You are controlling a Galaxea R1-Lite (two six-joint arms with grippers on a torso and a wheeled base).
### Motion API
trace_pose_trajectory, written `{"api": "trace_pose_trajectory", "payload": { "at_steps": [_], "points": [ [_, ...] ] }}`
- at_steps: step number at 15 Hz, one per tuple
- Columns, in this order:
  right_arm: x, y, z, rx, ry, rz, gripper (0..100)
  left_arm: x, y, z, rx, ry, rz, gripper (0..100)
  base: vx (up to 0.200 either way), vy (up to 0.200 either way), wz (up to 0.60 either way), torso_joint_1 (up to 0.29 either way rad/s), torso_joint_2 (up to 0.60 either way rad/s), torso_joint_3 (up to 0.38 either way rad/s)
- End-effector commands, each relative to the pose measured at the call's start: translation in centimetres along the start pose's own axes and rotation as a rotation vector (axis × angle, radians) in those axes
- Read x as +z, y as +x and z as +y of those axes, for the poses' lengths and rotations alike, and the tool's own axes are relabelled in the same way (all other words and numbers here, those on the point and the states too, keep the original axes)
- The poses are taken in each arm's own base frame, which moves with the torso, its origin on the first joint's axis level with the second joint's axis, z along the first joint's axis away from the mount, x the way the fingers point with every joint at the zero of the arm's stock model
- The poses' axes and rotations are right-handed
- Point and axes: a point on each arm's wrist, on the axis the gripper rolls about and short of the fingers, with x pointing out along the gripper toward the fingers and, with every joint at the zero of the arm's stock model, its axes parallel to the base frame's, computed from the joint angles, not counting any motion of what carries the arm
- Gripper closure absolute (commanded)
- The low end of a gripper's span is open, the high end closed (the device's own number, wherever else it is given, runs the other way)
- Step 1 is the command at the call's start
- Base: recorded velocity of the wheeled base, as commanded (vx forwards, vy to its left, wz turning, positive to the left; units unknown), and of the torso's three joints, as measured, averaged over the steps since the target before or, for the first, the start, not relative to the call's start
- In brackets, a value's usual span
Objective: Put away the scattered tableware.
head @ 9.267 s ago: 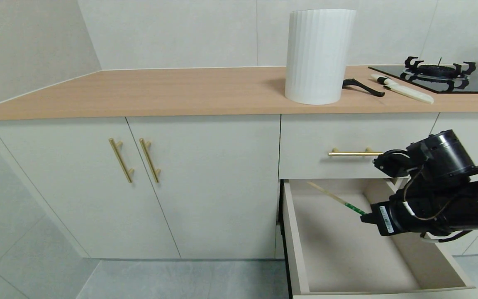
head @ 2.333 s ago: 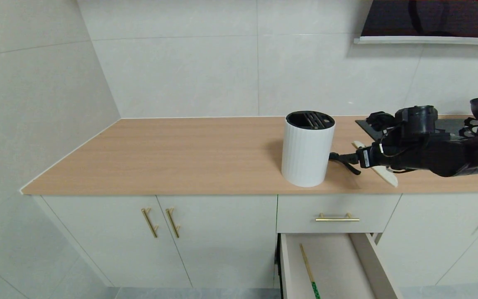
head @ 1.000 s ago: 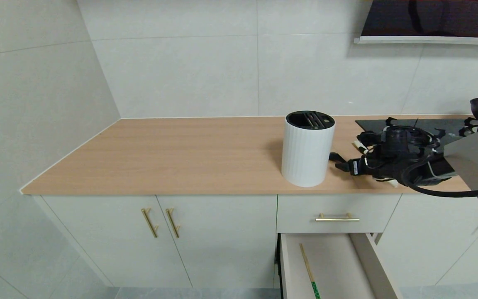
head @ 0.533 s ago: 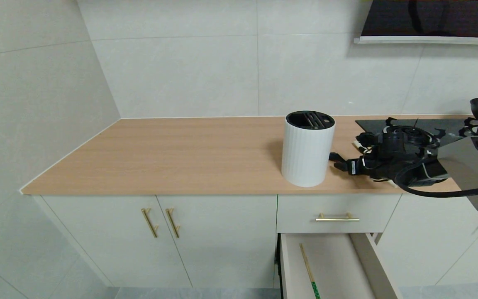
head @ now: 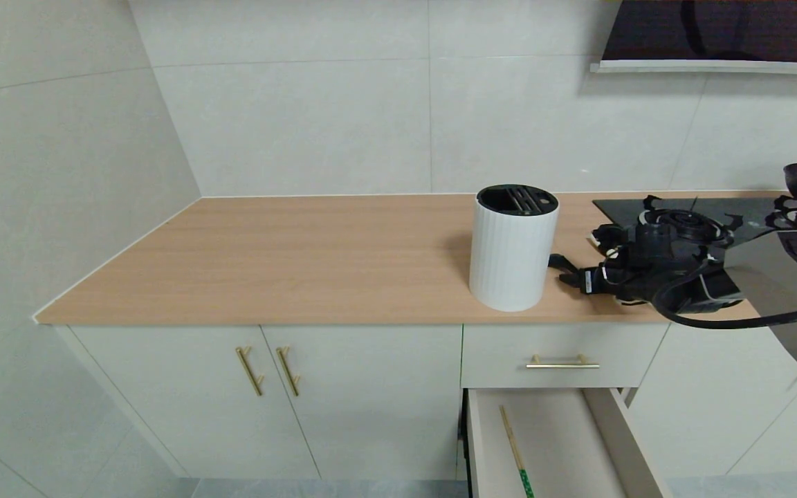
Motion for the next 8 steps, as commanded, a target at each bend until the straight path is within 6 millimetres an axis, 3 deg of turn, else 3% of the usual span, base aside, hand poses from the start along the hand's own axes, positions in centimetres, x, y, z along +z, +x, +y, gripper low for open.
{"api": "trace_pose_trajectory", "payload": {
  "at_steps": [1, 8],
  "points": [
    [0.09, -0.03, 0.02, 0.0, -0.001, -0.003, 100, 0.01, 0.01, 0.0, 0.0, 0.0, 0.001, 0, 0.0, 0.0, 0.0, 0.0, 0.0, 0.0],
    [0.83, -0.64, 0.08, 0.0, -0.003, -0.013, 100, 0.01, 0.01, 0.0, 0.0, 0.0, 0.001, 0, 0.0, 0.0, 0.0, 0.0, 0.0, 0.0]
  ]
}}
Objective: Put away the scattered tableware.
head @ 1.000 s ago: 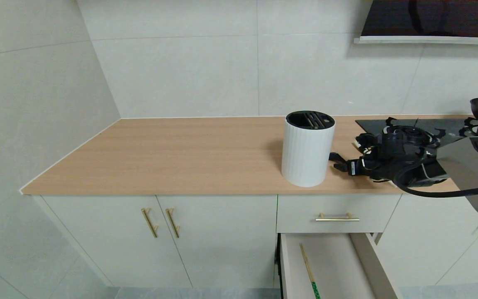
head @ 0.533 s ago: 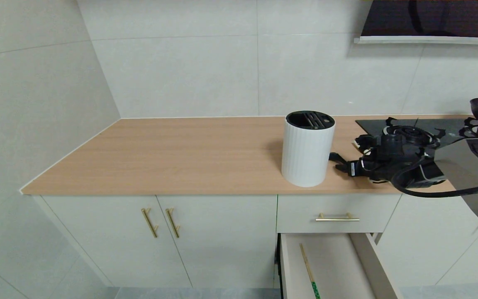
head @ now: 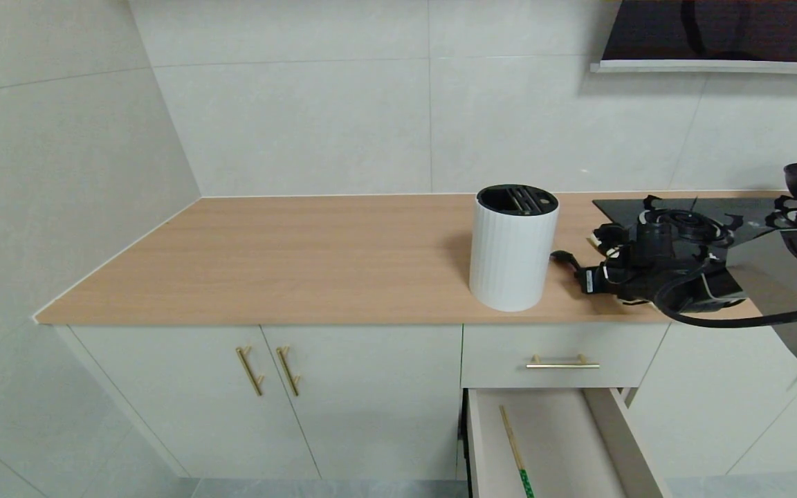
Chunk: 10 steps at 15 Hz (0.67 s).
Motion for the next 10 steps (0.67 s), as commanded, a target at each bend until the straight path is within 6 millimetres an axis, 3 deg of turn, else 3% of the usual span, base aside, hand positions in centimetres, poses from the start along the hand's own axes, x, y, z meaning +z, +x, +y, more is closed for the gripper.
{"api": "trace_pose_trajectory", "payload": {
  "at_steps": [1, 5, 7, 8, 10],
  "points": [
    [1.1, -0.8, 0.1, -0.001, -0.003, -0.019, 100, 0.0, 0.0, 0.0, 0.0, 0.0, 0.001, 0, 0.0, 0.0, 0.0, 0.0, 0.0, 0.0],
    [4.0, -4.4, 2.0, -0.065, 0.022, 0.011, 100, 0.0, 0.0, 0.0, 0.0, 0.0, 0.001, 0, 0.0, 0.0, 0.0, 0.0, 0.0, 0.0],
    [4.5, -6.4, 3.3, -0.108, 0.027, 0.047, 100, 0.0, 0.0, 0.0, 0.0, 0.0, 0.001, 0, 0.0, 0.0, 0.0, 0.0, 0.0, 0.0],
    [4.8, -9.0, 5.0, -0.143, 0.06, 0.068, 100, 0.0, 0.0, 0.0, 0.0, 0.0, 0.001, 0, 0.0, 0.0, 0.0, 0.0, 0.0, 0.0],
    [5.0, -12.5, 6.5, -0.156, 0.067, 0.075, 100, 0.0, 0.0, 0.0, 0.0, 0.0, 0.001, 0, 0.0, 0.0, 0.0, 0.0, 0.0, 0.0]
  ]
}}
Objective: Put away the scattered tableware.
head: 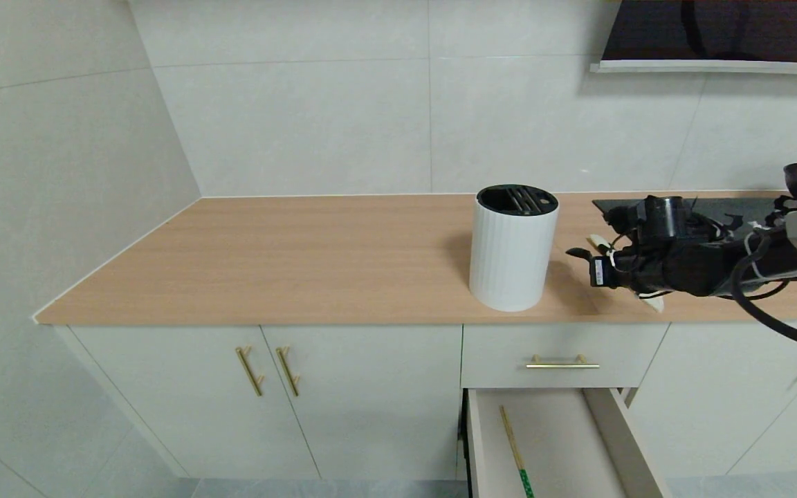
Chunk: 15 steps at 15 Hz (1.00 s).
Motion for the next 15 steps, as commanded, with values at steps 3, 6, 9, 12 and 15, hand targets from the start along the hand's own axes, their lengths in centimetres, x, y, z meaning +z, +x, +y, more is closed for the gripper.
{"api": "trace_pose_trajectory", "payload": {
  "at_steps": [3, 6, 9, 12, 15],
  "points": [
    [-1.3, -10.1, 2.2, -0.038, -0.018, 0.017, 100, 0.0, 0.0, 0.0, 0.0, 0.0, 0.001, 0, 0.0, 0.0, 0.0, 0.0, 0.0, 0.0],
    [-3.7, -13.5, 1.9, -0.043, 0.047, 0.058, 100, 0.0, 0.0, 0.0, 0.0, 0.0, 0.001, 0, 0.0, 0.0, 0.0, 0.0, 0.0, 0.0],
    [-5.1, -15.0, 1.5, -0.051, 0.055, 0.083, 100, 0.0, 0.0, 0.0, 0.0, 0.0, 0.001, 0, 0.0, 0.0, 0.0, 0.0, 0.0, 0.0],
    [-6.1, -14.9, 1.4, -0.05, 0.046, 0.115, 100, 0.0, 0.0, 0.0, 0.0, -0.002, 0.003, 0, 0.0, 0.0, 0.0, 0.0, 0.0, 0.0],
    [-6.2, -14.9, 1.5, -0.042, 0.04, 0.118, 100, 0.0, 0.0, 0.0, 0.0, 0.0, 0.001, 0, 0.0, 0.0, 0.0, 0.0, 0.0, 0.0]
  ]
}}
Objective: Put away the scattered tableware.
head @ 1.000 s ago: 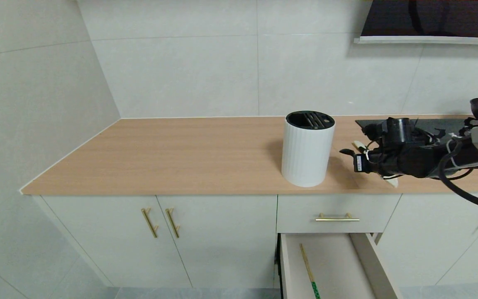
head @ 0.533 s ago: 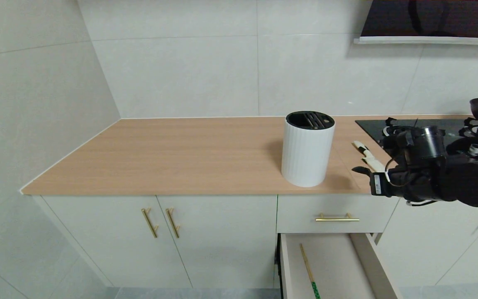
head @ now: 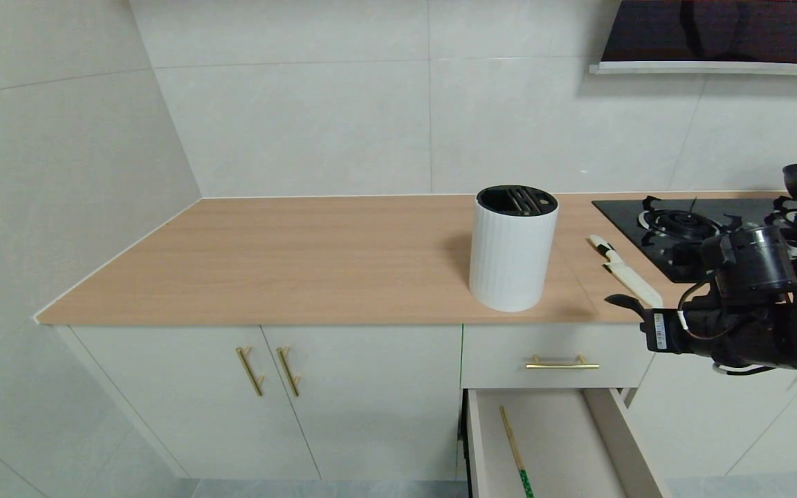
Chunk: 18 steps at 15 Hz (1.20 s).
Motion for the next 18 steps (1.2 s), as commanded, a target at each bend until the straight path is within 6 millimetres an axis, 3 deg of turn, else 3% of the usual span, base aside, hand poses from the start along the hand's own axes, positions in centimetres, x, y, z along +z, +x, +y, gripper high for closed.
{"api": "trace_pose_trajectory", "payload": {
  "at_steps": [1, 11, 18],
  "points": [
    [-0.3, 0.2, 0.3, 0.005, -0.008, 0.012, 100, 0.0, 0.0, 0.0, 0.0, 0.0, 0.001, 0, 0.0, 0.0, 0.0, 0.0, 0.0, 0.0],
    [-1.1, 1.7, 0.6, -0.001, -0.021, 0.062, 100, 0.0, 0.0, 0.0, 0.0, 0.0, 0.001, 0, 0.0, 0.0, 0.0, -0.006, 0.01, 0.008],
    [-1.8, 2.8, 0.9, -0.001, -0.029, 0.076, 100, 0.0, 0.0, 0.0, 0.0, 0.0, 0.003, 0, 0.0, 0.0, 0.0, -0.202, 0.46, 0.258]
  ]
}}
